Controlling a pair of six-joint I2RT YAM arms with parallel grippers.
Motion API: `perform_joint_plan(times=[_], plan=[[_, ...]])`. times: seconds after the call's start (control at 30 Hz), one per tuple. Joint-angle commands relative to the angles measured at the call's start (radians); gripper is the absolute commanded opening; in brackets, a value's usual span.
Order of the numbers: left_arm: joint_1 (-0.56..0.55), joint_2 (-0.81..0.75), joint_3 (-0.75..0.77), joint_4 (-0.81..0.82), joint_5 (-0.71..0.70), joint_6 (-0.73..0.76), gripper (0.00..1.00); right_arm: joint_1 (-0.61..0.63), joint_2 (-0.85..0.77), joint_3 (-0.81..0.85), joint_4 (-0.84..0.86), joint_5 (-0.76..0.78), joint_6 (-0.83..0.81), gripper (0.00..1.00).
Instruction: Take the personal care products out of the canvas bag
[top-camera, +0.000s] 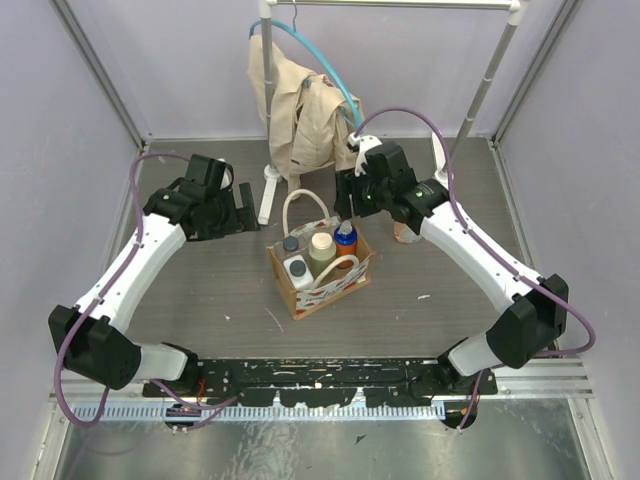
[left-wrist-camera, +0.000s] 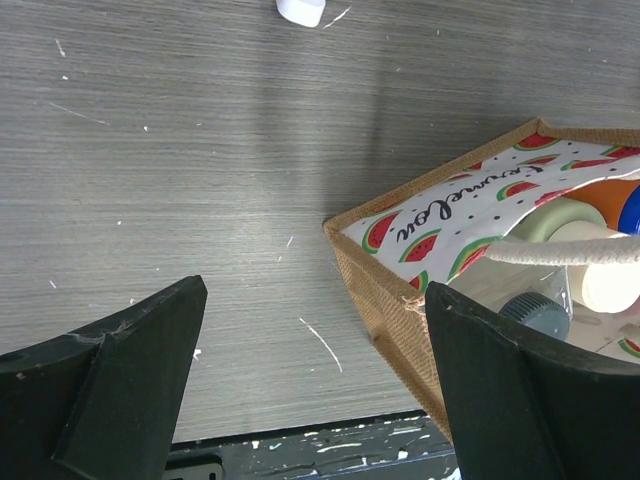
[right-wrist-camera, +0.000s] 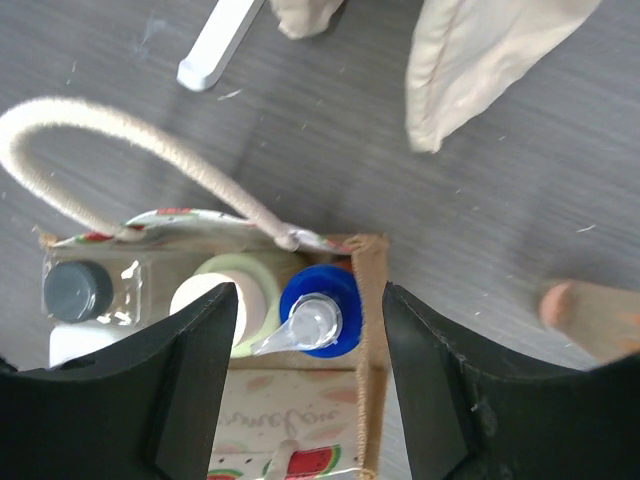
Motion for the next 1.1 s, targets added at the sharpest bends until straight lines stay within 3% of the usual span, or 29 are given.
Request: perform_joint_plan(times=[0.0,0.23,0.6,1.07], plan=[[-0.006,-0.012,0.038,-0.019,-0.011,0.0,0.98,0.019,-0.024,-0.01,0.0,-0.106,0.063,0.65],[-0.009,-0.004,0.028,-0.01,-0.003,-0.003,0.98,0.027,-0.034,-0.054,-0.032,-0.143,0.088,0.65],[-0.012,-0.005,0.008,0.002,0.004,-0.004,0.98,0.033,0.009,-0.103,0.001,-0.153,0.092,0.53],[-0.012,0.0,-0.006,0.018,0.017,-0.007,0.98,0.041,-0.069,-0.109,0.02,0.001,0.071,0.54]])
